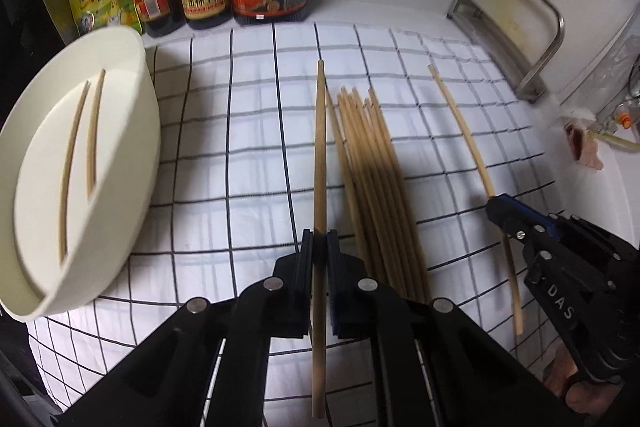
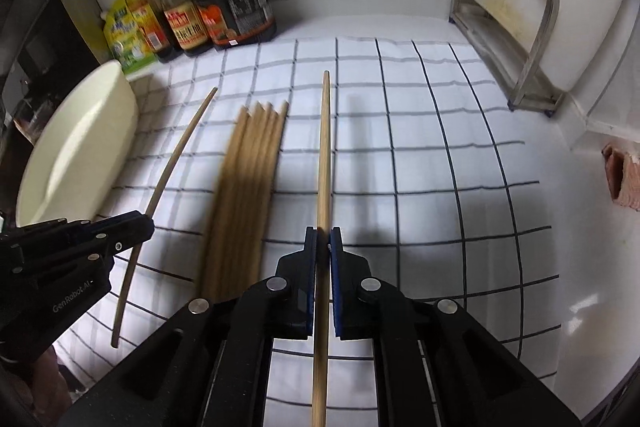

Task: Organize utensils
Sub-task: 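Carry both held chopsticks into the white bowl beside the first pair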

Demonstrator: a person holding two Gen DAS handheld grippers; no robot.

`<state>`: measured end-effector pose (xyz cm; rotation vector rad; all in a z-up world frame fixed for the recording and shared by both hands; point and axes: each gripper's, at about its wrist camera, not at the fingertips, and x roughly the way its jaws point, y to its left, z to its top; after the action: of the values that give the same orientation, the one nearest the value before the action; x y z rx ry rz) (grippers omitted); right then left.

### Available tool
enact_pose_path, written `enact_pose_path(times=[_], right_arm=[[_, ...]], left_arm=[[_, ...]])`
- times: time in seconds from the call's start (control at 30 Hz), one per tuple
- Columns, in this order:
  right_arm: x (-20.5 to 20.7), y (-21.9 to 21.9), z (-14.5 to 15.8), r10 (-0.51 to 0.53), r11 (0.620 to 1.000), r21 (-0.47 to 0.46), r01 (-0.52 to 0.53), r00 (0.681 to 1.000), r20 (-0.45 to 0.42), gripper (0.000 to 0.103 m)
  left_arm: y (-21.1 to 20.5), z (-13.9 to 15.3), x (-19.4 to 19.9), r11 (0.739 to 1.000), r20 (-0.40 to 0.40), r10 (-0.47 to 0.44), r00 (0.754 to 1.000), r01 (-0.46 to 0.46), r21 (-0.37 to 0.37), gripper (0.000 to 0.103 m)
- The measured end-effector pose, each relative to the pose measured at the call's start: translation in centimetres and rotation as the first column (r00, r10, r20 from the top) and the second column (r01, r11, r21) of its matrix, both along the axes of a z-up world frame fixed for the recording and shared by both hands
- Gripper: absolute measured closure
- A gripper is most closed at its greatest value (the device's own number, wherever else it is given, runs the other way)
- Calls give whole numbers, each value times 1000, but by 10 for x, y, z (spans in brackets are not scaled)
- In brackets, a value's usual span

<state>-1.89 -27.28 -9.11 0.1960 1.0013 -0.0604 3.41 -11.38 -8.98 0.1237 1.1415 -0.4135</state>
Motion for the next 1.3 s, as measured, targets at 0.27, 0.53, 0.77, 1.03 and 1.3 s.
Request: enact_pose_path(times=[0.27, 0.53, 0.77, 1.03, 1.3], right_arm=[[19, 42, 43, 53, 998, 24, -55, 996, 68, 96], [62, 117, 67, 180, 982, 38, -186, 976, 120, 96], [107, 194, 62, 282, 955, 67, -291, 953, 113, 97], [150, 258, 40, 339, 934, 97, -344, 939, 61, 97], [166, 280, 7, 345, 934, 113, -340, 938, -34, 97]], left_arm=[[44, 50, 13, 998, 79, 47, 996, -44, -44, 96], [121, 76, 43, 987, 134, 162, 978, -157, -44, 96], [191, 65, 71, 969, 133, 245, 960, -246, -11, 96], [242, 38, 96, 958, 87, 281, 956, -285, 32, 96], [258, 12, 110, 957, 30, 285, 958, -287, 43, 96]])
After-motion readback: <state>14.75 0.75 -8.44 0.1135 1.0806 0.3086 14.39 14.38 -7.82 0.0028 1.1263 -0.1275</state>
